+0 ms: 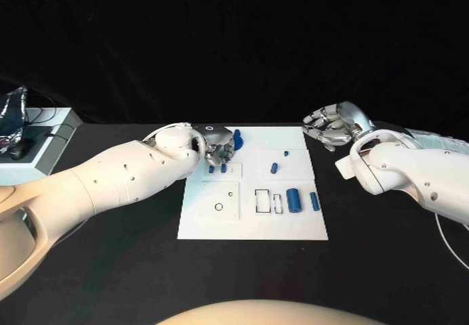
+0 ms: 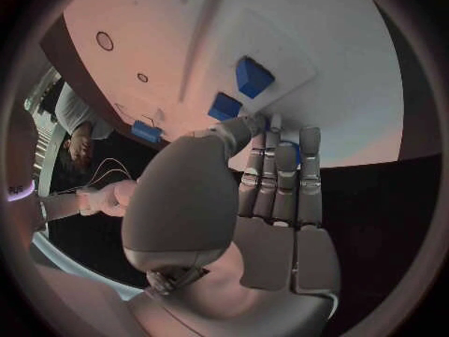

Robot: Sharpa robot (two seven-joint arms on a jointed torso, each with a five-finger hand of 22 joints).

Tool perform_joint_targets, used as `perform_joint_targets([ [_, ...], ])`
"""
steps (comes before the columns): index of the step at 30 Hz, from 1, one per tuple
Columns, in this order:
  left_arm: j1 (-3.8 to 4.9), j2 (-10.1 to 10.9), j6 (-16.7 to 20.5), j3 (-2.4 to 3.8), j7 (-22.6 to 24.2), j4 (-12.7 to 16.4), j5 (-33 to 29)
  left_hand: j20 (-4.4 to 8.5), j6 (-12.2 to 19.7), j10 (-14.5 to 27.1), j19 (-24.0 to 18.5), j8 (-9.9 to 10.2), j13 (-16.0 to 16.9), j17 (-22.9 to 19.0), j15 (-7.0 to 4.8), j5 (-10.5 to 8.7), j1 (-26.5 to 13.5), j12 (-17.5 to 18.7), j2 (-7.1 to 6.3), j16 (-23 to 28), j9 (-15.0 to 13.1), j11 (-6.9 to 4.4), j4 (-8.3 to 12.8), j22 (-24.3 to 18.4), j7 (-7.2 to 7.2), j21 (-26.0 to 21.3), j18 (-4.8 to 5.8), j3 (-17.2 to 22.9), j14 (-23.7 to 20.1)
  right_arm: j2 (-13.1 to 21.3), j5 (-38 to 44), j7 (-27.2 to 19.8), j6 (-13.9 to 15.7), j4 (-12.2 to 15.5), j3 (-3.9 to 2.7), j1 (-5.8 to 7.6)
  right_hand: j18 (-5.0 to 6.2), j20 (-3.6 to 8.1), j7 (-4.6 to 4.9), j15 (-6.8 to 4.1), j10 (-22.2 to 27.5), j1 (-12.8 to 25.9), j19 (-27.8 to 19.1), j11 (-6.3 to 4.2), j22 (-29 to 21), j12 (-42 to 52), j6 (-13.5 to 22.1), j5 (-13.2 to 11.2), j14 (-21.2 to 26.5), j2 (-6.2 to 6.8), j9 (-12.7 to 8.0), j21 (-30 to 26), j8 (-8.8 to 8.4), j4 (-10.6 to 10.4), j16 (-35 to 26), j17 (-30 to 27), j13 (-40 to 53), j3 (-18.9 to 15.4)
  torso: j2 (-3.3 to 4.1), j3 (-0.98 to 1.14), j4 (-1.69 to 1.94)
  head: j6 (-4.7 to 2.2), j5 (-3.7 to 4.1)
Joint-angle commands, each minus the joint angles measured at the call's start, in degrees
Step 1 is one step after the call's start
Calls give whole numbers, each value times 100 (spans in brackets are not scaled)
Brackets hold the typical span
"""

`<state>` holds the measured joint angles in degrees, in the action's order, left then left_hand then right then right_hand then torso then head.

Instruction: Assemble the parts on the task board

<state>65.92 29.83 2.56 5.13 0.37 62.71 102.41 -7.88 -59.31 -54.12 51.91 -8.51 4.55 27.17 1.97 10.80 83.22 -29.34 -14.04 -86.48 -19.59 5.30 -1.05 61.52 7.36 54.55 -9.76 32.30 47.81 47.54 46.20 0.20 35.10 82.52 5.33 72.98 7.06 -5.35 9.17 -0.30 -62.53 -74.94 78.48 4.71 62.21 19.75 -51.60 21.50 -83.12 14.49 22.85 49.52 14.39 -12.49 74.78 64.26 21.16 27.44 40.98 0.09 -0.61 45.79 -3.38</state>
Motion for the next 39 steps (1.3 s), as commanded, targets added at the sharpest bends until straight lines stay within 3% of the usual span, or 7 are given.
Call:
perform_joint_targets([
  [1,-88,-16,-196,-85,38,-28,166,-5,-19,-337,177,3,-84,136,17,23,-31,352,2,25,-40,3,-5,102,56,137,-24,79,273,-5,19,-57,-40,7,-1,-2,19,-14,6,20,-48,58,27,-6,6,-32,-54,20,7,3,10,-23,19,36,-25,9,-5,-4,0,-3,2,-12,1],
  [7,-87,-14,2,-109,91,-49,172,18,-127,-1042,519,-102,-66,468,-7,21,1,1029,52,74,-158,-14,26,335,102,446,39,258,842,-6,19,-59,-39,5,-1,-2,19,-14,6,20,-48,58,27,-6,6,-32,-54,20,7,3,10,-23,19,36,-25,9,-5,-4,0,-2,-5,-33,-4],
  [12,-87,-7,213,-113,163,-51,116,73,-250,-1394,848,-197,-38,857,-63,37,40,1315,119,97,-262,-55,83,560,96,751,105,362,1287,-7,19,-61,-37,4,-1,-2,19,-14,6,20,-48,58,27,-6,6,-32,-54,20,7,3,10,-23,19,36,-25,9,-5,-4,3,-4,-5,-43,-5],
  [18,-90,24,577,-111,278,-36,-50,109,-270,-1593,1027,-218,-25,943,-83,54,15,1629,129,188,-342,-56,135,679,112,921,142,491,1515,-9,19,-63,-35,3,-1,-3,19,-14,6,20,-48,58,27,-6,6,-32,-54,20,7,3,10,-23,19,36,-25,9,-5,-4,3,-6,3,-50,-2],
  [27,-96,114,1039,-102,433,-2,-464,120,-274,-1691,1121,-217,-15,972,-89,65,13,1779,146,241,-377,-52,167,740,129,1009,159,589,1606,-11,19,-67,-35,4,-1,-3,19,-14,6,20,-48,58,27,-6,6,-32,-54,20,7,3,10,-23,19,36,-25,9,-5,-4,4,-8,2,-72,-19],
  [31,-102,185,1274,-71,568,37,-903,121,-274,-1702,1132,-216,-14,969,-89,66,11,1800,147,249,-381,-50,172,746,132,1019,161,603,1614,-7,19,-68,-33,5,-1,-5,18,-13,3,18,-61,68,30,-9,10,-40,-60,19,5,-4,10,-25,19,43,-24,13,-25,-1,-1,-10,8,-78,-17],
  [39,-145,325,1586,80,873,122,-2139,122,-278,-1732,1154,-217,-7,991,-88,65,-7,1842,147,263,-394,-48,173,760,138,1040,166,628,1645,-1,19,-72,-29,6,-1,-9,18,-13,3,18,-61,68,30,-9,10,-40,-60,19,5,-4,10,-25,19,43,-24,13,-25,-1,-2,-14,8,-78,-24],
])
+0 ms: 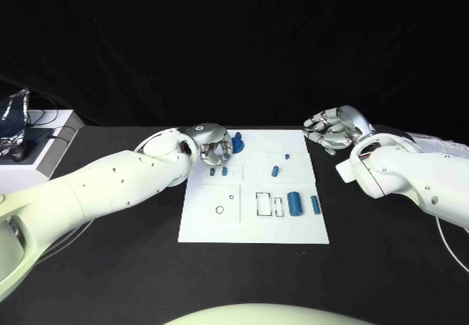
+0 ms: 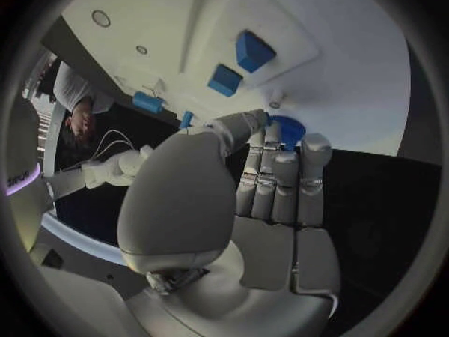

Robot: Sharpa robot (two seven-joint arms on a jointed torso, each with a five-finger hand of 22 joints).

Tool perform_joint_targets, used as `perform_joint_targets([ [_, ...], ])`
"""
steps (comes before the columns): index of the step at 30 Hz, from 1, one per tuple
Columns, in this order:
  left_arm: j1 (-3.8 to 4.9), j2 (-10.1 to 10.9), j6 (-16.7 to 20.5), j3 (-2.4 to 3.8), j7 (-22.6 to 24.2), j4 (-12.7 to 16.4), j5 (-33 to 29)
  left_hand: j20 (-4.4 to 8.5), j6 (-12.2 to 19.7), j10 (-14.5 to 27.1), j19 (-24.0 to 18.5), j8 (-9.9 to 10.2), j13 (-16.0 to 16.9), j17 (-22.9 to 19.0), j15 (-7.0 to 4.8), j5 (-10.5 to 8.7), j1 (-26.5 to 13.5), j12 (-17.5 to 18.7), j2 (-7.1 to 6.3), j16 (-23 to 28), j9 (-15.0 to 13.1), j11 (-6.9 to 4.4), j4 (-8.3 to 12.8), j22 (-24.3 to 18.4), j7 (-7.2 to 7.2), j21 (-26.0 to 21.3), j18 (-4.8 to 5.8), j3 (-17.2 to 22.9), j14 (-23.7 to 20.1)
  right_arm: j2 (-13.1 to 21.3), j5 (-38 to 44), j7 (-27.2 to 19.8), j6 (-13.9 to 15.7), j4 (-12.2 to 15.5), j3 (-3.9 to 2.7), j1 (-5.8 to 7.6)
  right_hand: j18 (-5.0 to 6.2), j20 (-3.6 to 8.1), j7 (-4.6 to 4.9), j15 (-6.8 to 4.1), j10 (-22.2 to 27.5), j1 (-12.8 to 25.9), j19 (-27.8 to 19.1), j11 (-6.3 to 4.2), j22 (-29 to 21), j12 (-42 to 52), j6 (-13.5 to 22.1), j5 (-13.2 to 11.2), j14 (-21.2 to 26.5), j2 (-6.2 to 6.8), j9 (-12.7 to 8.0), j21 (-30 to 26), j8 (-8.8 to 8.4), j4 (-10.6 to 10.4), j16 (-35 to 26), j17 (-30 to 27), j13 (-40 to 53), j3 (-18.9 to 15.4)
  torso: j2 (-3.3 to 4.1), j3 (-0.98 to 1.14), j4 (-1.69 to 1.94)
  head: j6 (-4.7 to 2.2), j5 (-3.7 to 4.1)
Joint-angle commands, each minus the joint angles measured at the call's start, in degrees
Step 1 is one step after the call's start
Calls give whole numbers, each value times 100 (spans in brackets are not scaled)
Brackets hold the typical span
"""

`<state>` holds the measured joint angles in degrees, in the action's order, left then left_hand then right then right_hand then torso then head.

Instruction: Assemble the parts on the task board

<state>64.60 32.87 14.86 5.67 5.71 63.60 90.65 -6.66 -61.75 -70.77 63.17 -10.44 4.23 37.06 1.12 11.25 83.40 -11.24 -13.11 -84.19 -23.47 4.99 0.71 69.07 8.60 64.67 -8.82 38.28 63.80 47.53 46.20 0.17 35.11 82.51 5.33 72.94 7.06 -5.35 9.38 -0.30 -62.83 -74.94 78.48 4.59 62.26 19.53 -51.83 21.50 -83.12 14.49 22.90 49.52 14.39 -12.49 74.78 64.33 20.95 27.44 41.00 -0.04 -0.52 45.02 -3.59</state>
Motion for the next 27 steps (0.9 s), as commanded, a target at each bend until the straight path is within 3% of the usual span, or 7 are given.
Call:
perform_joint_targets([
  [1,-20,38,380,46,379,38,-1155,0,-35,-74,53,-24,29,33,-3,19,-31,42,48,32,-8,-17,-2,24,18,51,79,31,67,1,19,-70,-28,7,-1,-6,19,-13,-19,18,-31,69,29,3,5,-17,-37,20,5,-4,5,-25,19,43,-24,5,-4,0,-4,-2,-1,-1,-4],
  [10,-78,173,346,187,626,42,-2556,-3,-36,-84,57,-24,33,4,-2,15,-44,60,36,40,-14,-14,0,26,25,55,82,28,59,6,19,-71,-26,9,-1,-9,19,-13,-19,18,-31,69,29,3,5,-17,-37,20,5,-4,5,-25,19,43,-24,5,-4,0,0,8,-7,-18,-31],
  [16,-127,275,223,210,736,42,-3196,-5,-34,-88,57,-23,35,0,-1,15,-46,67,31,43,-16,-14,3,27,24,56,83,28,56,16,19,-69,-24,10,-1,-10,19,-13,-19,18,-31,69,29,3,5,-17,-37,20,5,-4,5,-25,19,43,-24,5,-4,0,-4,8,-1,-17,-40],
  [27,-404,424,93,233,1228,48,-4480,-16,-14,-85,14,-12,42,-81,9,16,-77,125,19,71,-26,-9,0,10,18,28,77,16,-6,20,19,-73,-24,12,-1,-14,19,-13,-19,18,-31,69,29,3,5,-17,-37,20,5,-4,5,-25,19,43,-24,5,-4,0,-6,11,-4,-31,-54],
])
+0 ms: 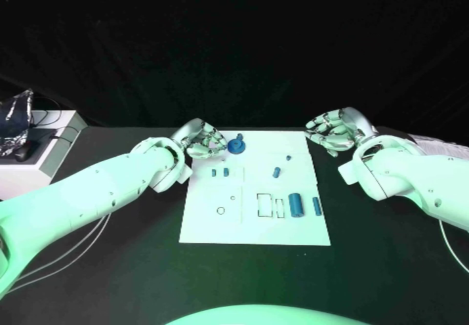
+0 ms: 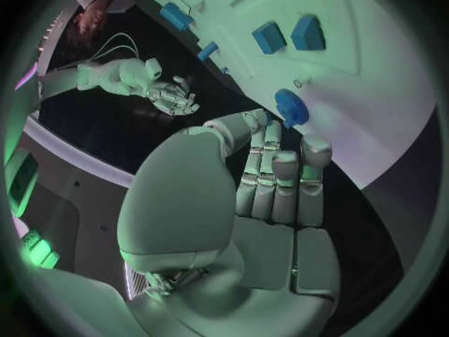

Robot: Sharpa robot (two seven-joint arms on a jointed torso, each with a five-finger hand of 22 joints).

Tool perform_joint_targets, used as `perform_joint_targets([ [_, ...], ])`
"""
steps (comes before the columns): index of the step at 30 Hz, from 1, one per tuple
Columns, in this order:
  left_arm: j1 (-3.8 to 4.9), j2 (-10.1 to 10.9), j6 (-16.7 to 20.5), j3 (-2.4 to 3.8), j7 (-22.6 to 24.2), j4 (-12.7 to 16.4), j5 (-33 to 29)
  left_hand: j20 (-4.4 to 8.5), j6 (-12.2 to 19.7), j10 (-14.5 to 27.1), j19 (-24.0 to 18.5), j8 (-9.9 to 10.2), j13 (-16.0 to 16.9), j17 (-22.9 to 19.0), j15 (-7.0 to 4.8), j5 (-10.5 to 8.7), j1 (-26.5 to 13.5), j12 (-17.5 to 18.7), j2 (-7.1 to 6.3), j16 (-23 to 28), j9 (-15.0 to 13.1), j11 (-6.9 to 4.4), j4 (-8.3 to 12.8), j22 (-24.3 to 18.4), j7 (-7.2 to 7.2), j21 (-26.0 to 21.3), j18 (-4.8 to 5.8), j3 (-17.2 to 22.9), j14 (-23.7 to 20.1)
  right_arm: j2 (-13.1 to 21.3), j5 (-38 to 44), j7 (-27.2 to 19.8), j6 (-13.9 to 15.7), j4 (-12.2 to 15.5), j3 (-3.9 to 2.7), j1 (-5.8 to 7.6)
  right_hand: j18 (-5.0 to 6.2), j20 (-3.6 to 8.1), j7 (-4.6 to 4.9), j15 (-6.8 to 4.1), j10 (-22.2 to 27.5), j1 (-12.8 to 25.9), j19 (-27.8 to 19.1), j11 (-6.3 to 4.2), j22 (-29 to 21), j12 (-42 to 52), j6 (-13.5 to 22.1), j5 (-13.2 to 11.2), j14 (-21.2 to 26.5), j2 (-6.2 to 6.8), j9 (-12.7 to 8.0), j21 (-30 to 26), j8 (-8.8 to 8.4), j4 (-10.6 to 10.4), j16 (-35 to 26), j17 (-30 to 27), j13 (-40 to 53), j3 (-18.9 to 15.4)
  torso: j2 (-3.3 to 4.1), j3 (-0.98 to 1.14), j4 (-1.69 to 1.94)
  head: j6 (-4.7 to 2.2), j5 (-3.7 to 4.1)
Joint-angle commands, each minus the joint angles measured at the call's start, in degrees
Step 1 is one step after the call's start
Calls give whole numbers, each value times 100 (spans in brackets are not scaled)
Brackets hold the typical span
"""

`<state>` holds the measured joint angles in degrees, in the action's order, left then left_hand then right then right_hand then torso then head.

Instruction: Assemble the parts on the task board

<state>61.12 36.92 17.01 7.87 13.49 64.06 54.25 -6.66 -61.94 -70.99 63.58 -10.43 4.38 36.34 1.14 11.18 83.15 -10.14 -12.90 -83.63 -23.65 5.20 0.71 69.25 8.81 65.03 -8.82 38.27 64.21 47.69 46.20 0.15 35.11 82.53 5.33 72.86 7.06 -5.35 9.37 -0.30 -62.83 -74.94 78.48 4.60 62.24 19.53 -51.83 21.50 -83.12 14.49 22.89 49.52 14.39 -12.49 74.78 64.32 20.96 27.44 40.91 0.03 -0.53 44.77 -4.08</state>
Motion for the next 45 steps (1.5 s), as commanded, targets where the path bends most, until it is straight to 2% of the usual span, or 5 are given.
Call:
perform_joint_targets([
  [1,-88,28,-122,22,510,-3,-913,-17,11,-60,-33,-10,27,-12,9,26,-53,28,-1,19,-10,-29,2,-9,-3,-12,76,19,-54,4,19,-71,-25,10,-1,-7,18,-13,-18,18,-31,68,29,2,7,-17,-37,20,5,-4,6,-25,19,43,-24,7,-5,0,2,4,-5,-9,-6],
  [8,-243,-2,24,51,884,-93,-1052,-22,35,-49,-38,4,30,0,16,29,-65,74,-2,25,-15,-23,3,2,-2,-5,80,16,-69,9,19,-73,-26,13,-1,-12,18,-13,-18,18,-31,68,29,2,7,-17,-37,20,5,-4,6,-25,19,43,-24,7,-5,0,6,-6,0,-12,3],
  [14,-303,-83,147,58,1032,-205,-896,-26,47,-44,-15,10,31,73,19,32,-62,104,9,11,-20,-22,7,27,-5,23,88,19,-39,3,19,-77,-32,11,-1,-21,18,-13,-18,18,-31,68,29,2,7,-17,-37,20,5,-4,6,-25,19,43,-24,7,-5,0,15,-1,-26,-21,3],
  [30,-321,-143,413,62,641,-251,652,-35,49,-65,57,11,43,204,21,24,-78,149,7,-29,-35,-21,16,85,-5,96,107,1,34,14,17,-75,-34,15,-1,-29,18,-13,-18,18,-31,68,29,2,7,-17,-37,20,5,-4,6,-25,19,43,-24,7,-5,0,7,7,-11,3,25],
  [45,-321,-195,411,61,384,-264,1091,-40,22,-123,128,-4,68,363,14,5,-119,195,3,-84,-63,-39,13,137,-27,165,123,-37,126,12,17,-76,-35,16,-1,-29,18,-13,-18,18,-31,68,29,2,7,-17,-37,20,5,-4,6,-25,19,43,-24,7,-5,0,15,5,-10,-2,22],
])
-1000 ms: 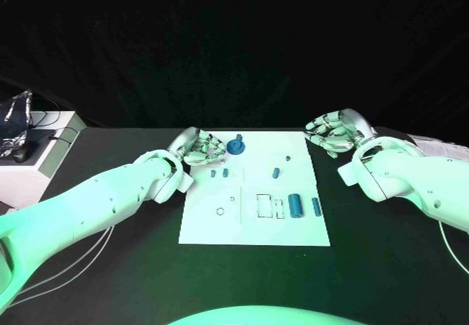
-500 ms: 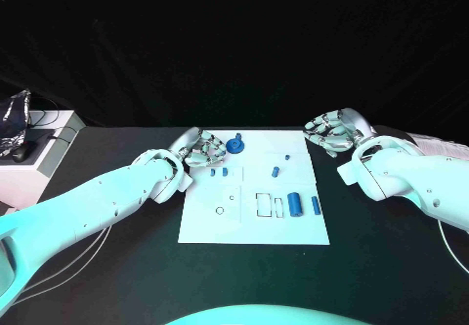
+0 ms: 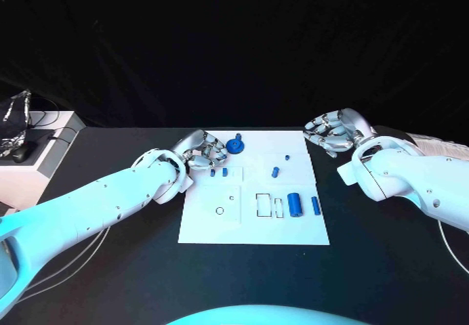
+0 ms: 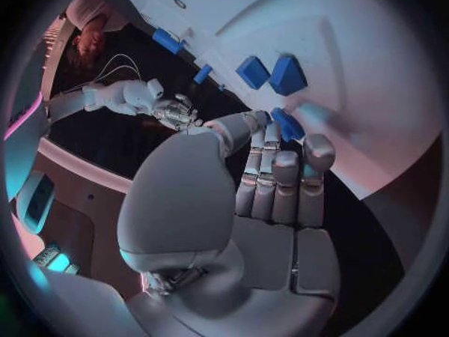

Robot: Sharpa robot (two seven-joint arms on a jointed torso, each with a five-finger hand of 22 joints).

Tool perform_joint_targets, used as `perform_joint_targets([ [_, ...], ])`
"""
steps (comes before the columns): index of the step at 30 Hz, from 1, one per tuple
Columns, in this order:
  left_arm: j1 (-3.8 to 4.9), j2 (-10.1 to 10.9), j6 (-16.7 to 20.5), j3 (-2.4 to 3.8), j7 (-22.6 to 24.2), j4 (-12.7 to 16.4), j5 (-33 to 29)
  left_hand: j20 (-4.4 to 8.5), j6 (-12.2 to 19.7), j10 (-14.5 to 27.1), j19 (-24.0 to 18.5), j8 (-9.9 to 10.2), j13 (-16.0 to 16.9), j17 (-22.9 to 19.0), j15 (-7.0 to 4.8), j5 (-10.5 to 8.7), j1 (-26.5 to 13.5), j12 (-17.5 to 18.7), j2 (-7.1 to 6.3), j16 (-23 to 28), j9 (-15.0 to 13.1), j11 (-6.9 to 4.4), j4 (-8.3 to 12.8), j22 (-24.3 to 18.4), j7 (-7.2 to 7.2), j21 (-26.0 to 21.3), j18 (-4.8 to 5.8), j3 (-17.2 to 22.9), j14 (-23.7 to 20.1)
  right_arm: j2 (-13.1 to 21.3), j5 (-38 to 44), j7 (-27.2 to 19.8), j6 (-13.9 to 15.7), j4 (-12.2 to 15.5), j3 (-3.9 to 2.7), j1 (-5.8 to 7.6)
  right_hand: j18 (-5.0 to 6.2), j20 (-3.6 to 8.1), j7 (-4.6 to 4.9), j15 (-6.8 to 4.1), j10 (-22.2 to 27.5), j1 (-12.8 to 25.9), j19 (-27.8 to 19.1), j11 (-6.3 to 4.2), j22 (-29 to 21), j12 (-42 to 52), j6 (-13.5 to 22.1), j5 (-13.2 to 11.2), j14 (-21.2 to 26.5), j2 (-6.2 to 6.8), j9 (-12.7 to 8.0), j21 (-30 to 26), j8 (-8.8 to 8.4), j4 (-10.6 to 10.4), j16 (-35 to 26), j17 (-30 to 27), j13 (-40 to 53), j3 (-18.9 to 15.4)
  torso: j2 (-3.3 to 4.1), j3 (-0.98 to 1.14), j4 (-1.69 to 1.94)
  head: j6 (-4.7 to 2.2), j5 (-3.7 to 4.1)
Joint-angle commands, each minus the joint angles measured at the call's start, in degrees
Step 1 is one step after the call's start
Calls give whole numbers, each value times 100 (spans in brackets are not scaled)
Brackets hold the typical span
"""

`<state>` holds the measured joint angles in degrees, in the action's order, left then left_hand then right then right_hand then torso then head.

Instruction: Assemble the parts on the task board

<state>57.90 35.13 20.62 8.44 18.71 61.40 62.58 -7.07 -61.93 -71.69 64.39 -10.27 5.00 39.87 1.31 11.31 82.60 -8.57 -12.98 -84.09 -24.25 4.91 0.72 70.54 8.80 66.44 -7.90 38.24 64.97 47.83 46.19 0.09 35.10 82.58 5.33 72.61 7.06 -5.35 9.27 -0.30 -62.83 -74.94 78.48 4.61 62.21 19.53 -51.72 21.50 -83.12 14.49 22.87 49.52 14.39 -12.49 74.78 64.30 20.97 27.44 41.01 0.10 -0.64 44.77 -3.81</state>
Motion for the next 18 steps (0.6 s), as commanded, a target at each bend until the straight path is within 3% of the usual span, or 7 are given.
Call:
perform_joint_targets([
  [1,1,-17,55,4,-154,-2,267,1,20,-53,47,-19,6,10,-2,-8,-63,39,11,-39,-3,-10,12,8,-27,24,31,-35,50,-1,17,-69,-34,10,-1,-3,19,-13,-8,18,-31,68,29,2,9,-17,-47,20,5,-4,8,-25,19,43,-24,8,-7,0,5,-2,1,-2,-5],
  [18,3,-33,40,4,-354,-34,328,3,15,-65,95,-21,12,41,-8,-8,-57,54,25,-51,-10,-15,18,44,-33,69,43,-31,67,-4,17,-69,-37,10,-1,-3,19,-13,-8,18,-31,68,29,2,9,-17,-47,20,5,-4,8,-25,19,43,-24,8,-7,0,3,-3,3,13,10],
])
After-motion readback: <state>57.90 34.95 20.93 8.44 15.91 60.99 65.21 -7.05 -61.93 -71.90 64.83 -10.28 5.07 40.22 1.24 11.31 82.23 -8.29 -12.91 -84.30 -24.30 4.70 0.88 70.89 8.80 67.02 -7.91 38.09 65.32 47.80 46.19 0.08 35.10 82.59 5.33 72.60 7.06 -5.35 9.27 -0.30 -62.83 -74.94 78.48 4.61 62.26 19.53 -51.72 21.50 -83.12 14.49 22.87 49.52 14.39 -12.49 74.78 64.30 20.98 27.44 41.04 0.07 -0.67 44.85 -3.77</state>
